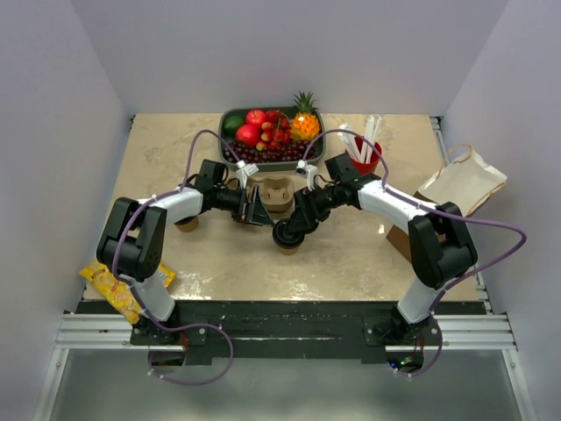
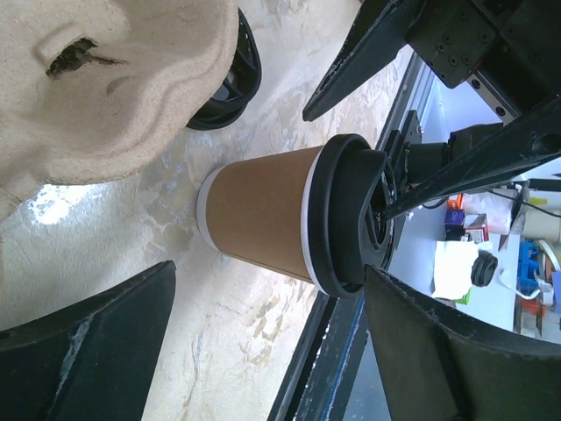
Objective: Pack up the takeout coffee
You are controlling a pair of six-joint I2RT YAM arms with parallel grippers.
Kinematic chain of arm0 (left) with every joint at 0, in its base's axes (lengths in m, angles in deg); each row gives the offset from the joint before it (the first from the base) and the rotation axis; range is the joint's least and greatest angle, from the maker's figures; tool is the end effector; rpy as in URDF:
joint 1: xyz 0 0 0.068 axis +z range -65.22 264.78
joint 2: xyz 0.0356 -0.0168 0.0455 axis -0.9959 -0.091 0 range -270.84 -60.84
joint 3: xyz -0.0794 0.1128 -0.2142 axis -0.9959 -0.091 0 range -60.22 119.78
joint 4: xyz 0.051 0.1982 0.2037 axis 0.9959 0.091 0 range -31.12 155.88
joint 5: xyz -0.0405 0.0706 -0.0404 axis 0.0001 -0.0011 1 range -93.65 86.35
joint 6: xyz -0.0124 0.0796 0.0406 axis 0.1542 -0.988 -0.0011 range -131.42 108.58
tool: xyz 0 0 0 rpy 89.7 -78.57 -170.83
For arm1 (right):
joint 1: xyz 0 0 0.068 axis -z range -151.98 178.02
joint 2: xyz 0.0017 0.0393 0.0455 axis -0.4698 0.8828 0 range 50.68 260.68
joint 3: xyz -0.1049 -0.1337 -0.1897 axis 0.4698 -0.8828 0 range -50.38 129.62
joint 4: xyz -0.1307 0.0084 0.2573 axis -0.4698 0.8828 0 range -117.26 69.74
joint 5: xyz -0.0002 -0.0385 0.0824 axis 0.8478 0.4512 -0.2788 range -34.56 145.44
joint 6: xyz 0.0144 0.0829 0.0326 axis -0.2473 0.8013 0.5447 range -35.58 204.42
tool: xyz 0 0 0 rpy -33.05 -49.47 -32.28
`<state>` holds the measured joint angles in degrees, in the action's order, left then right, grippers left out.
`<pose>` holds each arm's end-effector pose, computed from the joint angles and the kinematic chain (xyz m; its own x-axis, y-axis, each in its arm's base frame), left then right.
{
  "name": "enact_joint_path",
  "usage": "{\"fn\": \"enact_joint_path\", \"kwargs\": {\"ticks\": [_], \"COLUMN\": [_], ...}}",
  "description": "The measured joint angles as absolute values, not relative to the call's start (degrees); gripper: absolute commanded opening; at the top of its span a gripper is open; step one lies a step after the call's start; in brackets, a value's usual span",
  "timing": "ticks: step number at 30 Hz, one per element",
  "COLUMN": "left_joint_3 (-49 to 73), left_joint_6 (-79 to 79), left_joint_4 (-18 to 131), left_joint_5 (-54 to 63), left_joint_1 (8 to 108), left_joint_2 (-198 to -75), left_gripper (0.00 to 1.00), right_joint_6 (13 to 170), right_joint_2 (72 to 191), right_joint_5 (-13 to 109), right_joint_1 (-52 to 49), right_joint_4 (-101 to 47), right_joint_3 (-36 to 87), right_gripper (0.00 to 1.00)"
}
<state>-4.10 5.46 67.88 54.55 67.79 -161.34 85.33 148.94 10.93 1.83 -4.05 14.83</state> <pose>0.3357 -0.1741 0.1125 -0.9201 0.1210 -0.3726 0.3883 0.4085 -0.8260 0.3255 0.2232 0.1478 -0.7566 -0.3594 -0.5463 -0.6523 0.4738 0.5917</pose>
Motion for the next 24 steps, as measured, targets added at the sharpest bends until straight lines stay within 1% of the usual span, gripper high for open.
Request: {"fn": "enact_joint_path", "kwargs": {"ticks": [16, 24], "left_joint_3": [-4.21, -3.73], "left_joint_6": [3.76, 1.49], "left_joint_4": [67.61, 69.17], "left_joint_5": [55.68, 53.48], "left_joint_1": [67.76, 67.28], "left_joint_2": [-162.26, -162.26], "left_gripper": [0.91, 0.91], "right_joint_6": [86.35, 86.96], "right_joint_2": [149.79, 149.95], "right_joint_5": [11.11, 11.39], "right_joint_1": [1.83, 1.83], "right_joint_4": [-4.14, -4.14], "right_joint_3": [14.85, 14.85], "right_gripper": [0.74, 0.74]}}
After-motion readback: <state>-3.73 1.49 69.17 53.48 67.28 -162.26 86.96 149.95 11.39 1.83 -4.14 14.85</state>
